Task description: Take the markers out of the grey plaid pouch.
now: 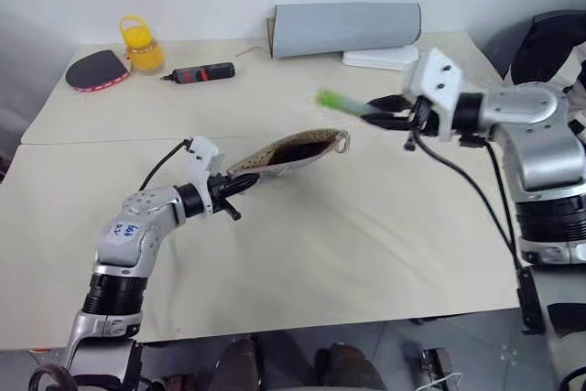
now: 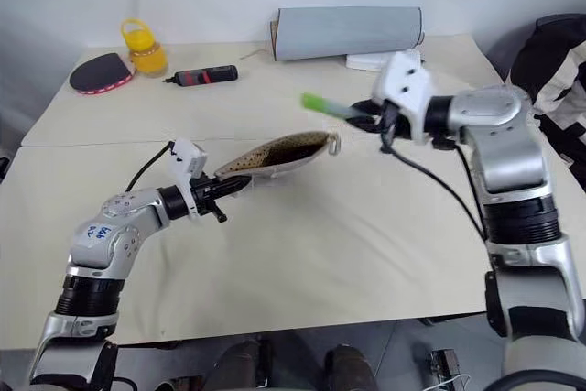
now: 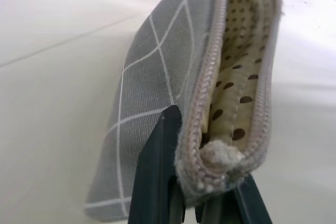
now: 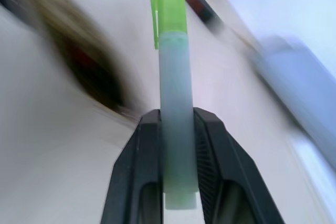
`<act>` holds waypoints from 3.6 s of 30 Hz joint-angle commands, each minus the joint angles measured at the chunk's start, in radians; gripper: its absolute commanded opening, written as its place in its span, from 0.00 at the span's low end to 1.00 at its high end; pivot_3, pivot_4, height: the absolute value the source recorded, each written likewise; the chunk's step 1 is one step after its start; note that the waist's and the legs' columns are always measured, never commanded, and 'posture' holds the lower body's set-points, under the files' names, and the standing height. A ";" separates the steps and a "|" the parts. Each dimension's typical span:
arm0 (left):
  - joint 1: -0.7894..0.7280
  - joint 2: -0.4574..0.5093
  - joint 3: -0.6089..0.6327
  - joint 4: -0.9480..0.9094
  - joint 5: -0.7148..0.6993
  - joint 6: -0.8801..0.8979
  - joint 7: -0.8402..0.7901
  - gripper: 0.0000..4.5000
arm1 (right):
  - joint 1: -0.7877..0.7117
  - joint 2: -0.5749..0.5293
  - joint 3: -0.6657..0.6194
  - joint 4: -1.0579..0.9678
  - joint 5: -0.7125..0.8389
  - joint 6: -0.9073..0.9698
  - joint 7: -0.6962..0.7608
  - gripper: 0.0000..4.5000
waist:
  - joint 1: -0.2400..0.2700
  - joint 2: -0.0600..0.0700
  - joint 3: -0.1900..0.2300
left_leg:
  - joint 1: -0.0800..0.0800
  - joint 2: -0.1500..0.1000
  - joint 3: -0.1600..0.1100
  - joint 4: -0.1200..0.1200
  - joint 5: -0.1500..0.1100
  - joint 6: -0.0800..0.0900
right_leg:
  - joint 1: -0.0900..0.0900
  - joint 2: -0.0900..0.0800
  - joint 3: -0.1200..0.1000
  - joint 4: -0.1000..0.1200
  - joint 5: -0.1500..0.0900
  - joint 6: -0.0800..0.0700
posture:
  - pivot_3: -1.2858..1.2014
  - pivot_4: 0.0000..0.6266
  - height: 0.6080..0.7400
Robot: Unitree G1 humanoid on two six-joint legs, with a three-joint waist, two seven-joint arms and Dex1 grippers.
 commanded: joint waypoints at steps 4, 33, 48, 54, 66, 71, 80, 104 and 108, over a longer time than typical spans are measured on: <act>0.010 -0.023 -0.004 -0.064 -0.016 -0.005 -0.010 0.00 | 0.119 -0.028 0.047 0.178 -0.143 -0.199 -0.130 0.09 | -0.005 0.000 0.001 | 0.000 0.001 0.003 -0.002 0.000 0.000 | -0.001 0.001 0.002 -0.001 0.000 0.000 | 0.52 0.24 1.00; -0.039 -0.073 0.003 -0.039 -0.044 0.037 -0.008 0.00 | -0.022 0.070 -0.042 -0.293 0.246 0.266 0.064 0.45 | -0.025 0.001 0.001 | 0.001 0.003 0.005 -0.003 0.000 -0.001 | -0.003 0.003 0.005 0.001 0.000 0.000 | 0.52 0.24 1.00; -0.097 -0.090 0.010 -0.126 -0.131 0.248 0.015 0.00 | 0.001 0.119 0.194 -0.256 0.052 0.029 0.107 0.16 | -0.024 0.000 0.001 | 0.001 0.002 0.004 -0.001 0.000 -0.001 | -0.002 0.002 0.004 0.004 0.000 0.000 | 0.52 0.24 1.00; -0.105 -0.044 -0.018 -0.191 -0.160 0.341 0.003 0.00 | 0.005 0.137 0.168 -0.288 0.108 0.053 0.164 0.16 | -0.026 0.000 0.001 | 0.001 0.002 0.003 -0.002 0.000 -0.001 | -0.002 0.003 0.004 0.004 0.000 0.000 | 0.52 0.24 1.00; -0.108 0.000 -0.055 -0.216 -0.189 0.368 -0.051 0.00 | 0.020 0.103 0.279 -0.211 -0.027 -0.087 0.248 0.16 | -0.026 -0.001 0.002 | 0.001 0.002 0.003 -0.001 -0.001 -0.001 | -0.001 0.003 0.004 0.001 0.000 0.000 | 0.52 0.24 1.00; -0.086 -0.039 -0.059 -0.173 -0.182 0.360 -0.038 0.00 | -0.013 0.153 0.329 -0.116 -0.108 -0.152 0.214 0.16 | -0.026 -0.001 0.002 | 0.001 0.002 0.003 0.000 -0.001 -0.001 | -0.002 0.003 0.004 0.001 0.000 0.000 | 0.52 0.24 1.00; -0.065 -0.066 -0.035 -0.075 -0.180 0.334 -0.048 0.00 | -0.058 0.225 0.345 -0.024 -0.163 -0.192 0.205 0.31 | -0.025 -0.001 0.002 | 0.001 0.002 0.002 0.003 -0.001 -0.001 | -0.001 0.002 0.003 0.003 0.000 0.000 | 0.52 0.24 1.00; -0.049 -0.089 -0.008 -0.036 -0.175 0.280 -0.029 0.00 | -0.069 0.330 0.408 0.256 -0.299 -0.312 0.145 0.44 | -0.031 -0.001 0.001 | 0.002 0.003 0.002 0.003 -0.001 -0.001 | -0.001 0.003 0.003 0.005 0.000 0.000 | 0.52 0.24 1.00; -0.053 -0.090 -0.003 -0.039 -0.178 0.279 -0.021 0.00 | -0.047 0.339 0.402 0.250 -0.265 -0.298 0.188 0.35 | -0.033 -0.001 0.001 | 0.002 0.003 0.002 0.002 -0.001 -0.001 | -0.001 0.003 0.003 0.005 0.000 0.000 | 0.52 0.24 1.00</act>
